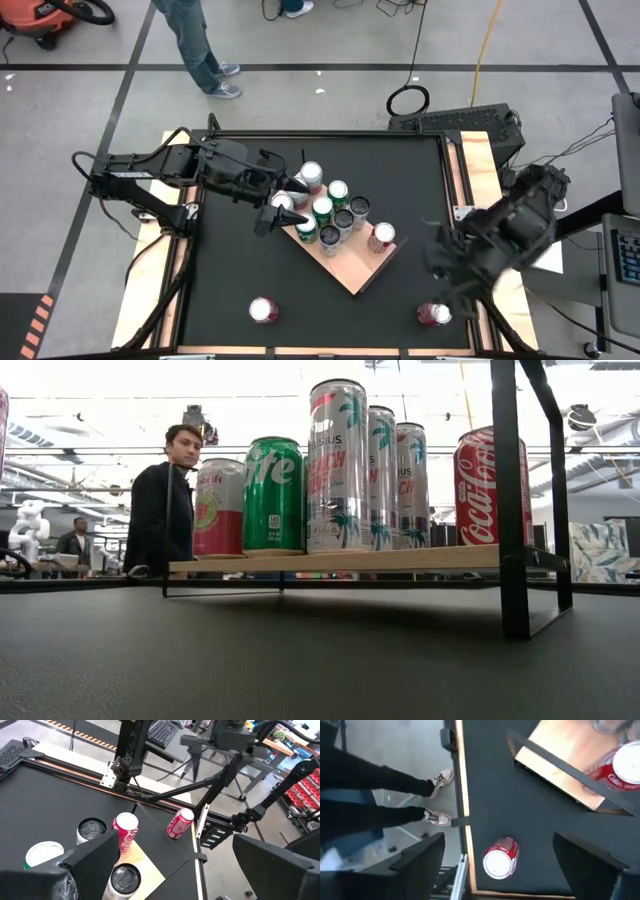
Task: Place canned beverage on shelf
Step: Put the right red soda can aligned with the other red soda can
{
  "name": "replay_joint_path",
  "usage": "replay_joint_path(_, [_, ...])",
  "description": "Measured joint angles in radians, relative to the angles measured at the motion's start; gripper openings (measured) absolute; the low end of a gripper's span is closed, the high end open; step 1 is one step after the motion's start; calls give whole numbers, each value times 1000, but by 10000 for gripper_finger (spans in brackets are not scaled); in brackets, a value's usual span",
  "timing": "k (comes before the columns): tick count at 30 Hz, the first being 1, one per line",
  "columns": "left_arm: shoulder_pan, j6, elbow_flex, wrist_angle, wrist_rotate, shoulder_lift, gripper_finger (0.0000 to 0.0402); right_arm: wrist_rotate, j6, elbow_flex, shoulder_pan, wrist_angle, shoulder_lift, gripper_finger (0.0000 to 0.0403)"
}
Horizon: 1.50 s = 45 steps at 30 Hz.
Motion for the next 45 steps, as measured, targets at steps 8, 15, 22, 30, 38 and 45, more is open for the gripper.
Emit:
replay_joint_path(8, [-1, -83, 0, -26, -29, 0, 393, 133, -43, -21, 219, 5, -1, 350])
replay_joint_path(15, [-35, -105, 0, -25, -69, 1, 393, 164, 47, -187, 332, 117, 0, 350])
replay_joint_path(22, [-41, -105, 0, -25, -79, 3, 393, 167, 190, -361, 352, 255, 0, 354])
replay_joint_path(30, [-41, -101, 0, -21, -79, 3, 393, 178, 300, -494, 352, 352, 0, 380])
replay_joint_path(38, [-41, -63, 0, -21, -79, 3, 393, 179, 300, -594, 351, 380, 0, 382])
replay_joint_path(45, [-41, -43, 0, -21, -79, 3, 393, 113, 355, -684, 355, 470, 0, 382])
